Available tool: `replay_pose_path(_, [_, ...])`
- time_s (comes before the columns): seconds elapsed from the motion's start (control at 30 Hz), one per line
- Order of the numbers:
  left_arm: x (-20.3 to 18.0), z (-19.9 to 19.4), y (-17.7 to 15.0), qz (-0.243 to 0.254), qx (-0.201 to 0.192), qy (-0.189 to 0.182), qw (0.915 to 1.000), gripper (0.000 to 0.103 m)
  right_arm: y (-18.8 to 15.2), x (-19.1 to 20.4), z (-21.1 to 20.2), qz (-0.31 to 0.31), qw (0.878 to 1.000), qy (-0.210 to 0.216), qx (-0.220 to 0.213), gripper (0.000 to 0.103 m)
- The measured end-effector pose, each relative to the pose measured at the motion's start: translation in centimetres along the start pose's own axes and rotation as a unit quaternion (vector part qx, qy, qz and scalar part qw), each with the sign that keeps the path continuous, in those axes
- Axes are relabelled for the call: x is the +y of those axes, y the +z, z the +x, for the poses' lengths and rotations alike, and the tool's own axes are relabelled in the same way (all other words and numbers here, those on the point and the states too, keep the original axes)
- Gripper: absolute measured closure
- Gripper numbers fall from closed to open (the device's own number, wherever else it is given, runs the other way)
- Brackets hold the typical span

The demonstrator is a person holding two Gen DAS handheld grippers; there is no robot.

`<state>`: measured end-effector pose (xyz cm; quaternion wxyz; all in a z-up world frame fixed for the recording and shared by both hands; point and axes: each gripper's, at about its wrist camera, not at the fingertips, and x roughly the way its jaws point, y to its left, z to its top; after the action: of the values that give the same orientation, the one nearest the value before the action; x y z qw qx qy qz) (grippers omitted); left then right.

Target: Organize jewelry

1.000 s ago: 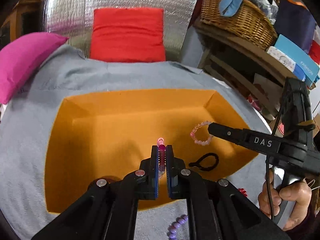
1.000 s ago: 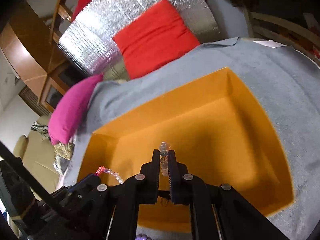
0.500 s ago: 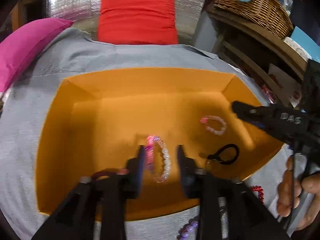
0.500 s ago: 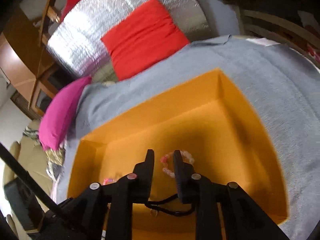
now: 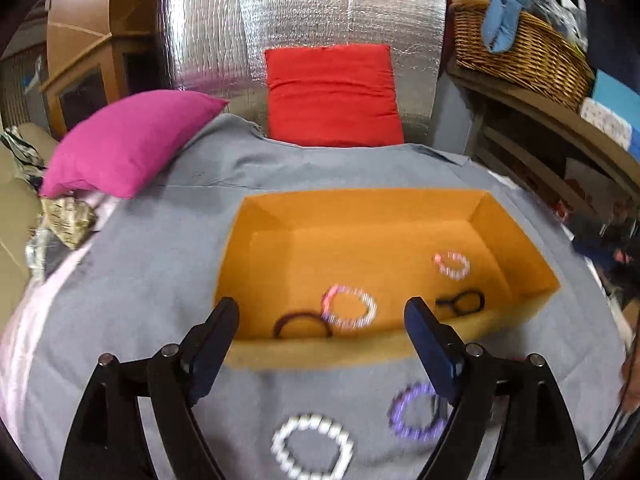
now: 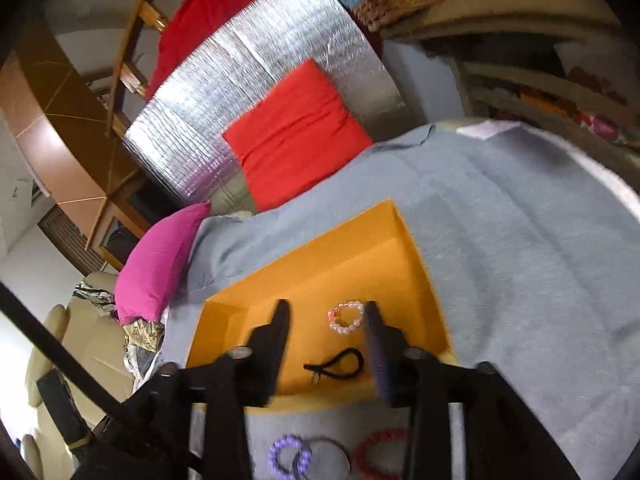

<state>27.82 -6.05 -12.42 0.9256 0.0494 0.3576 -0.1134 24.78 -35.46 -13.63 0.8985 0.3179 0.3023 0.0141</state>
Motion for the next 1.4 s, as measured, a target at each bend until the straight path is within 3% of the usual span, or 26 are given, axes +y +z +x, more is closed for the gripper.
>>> replay_pose_path(0.2, [0.8, -2.4, -4.2, 0.007, 0.023, 0.018, 0.9996, 0.017, -3.0, -1.9, -4.0, 0.001, 1.0, 0.002, 0.003, 0.052])
replay_pose_path(0.33, [1.6, -3.0, -8.0, 0.006, 0.039, 0.029, 0.9988, 0.017, -6.0, -4.4, -4.3, 0.026, 0.998, -0.008, 0.054, 0.052])
replay_pose_path(0.43, [1.2, -2.8, -9.1, 0.053, 0.05, 0.039, 0.9966, 0.017, -7.4, -5.3, -3.8, 0.034, 0.996, -0.003, 0.084, 0.052])
replay_pose_path(0.6, [1.6, -1.7, -9.6, 0.111, 0.043, 0.084, 0.9893, 0.017, -7.5, -6.1, -2.3, 0.044, 0.994, 0.0, 0.103, 0.052])
replay_pose_path(0.93, [3.3, 0.1, -8.8, 0.086, 0.06, 0.087, 0.9906, 0.017, -8.3, -5.5, 1.4, 0.051, 0.986, -0.006, 0.156, 0.052])
replay_pose_path(1.13, [3.0, 0.5, -8.7, 0.083, 0.063, 0.071, 0.9919, 0.017, -8.6, -5.5, 2.0, 0.049, 0.985, -0.027, 0.163, 0.052])
replay_pose_path(1.4, [3.7, 1.1, -8.8, 0.071, 0.076, 0.087, 0.9908, 0.017, -9.1, -3.7, 2.6, 0.041, 0.983, 0.015, 0.176, 0.052])
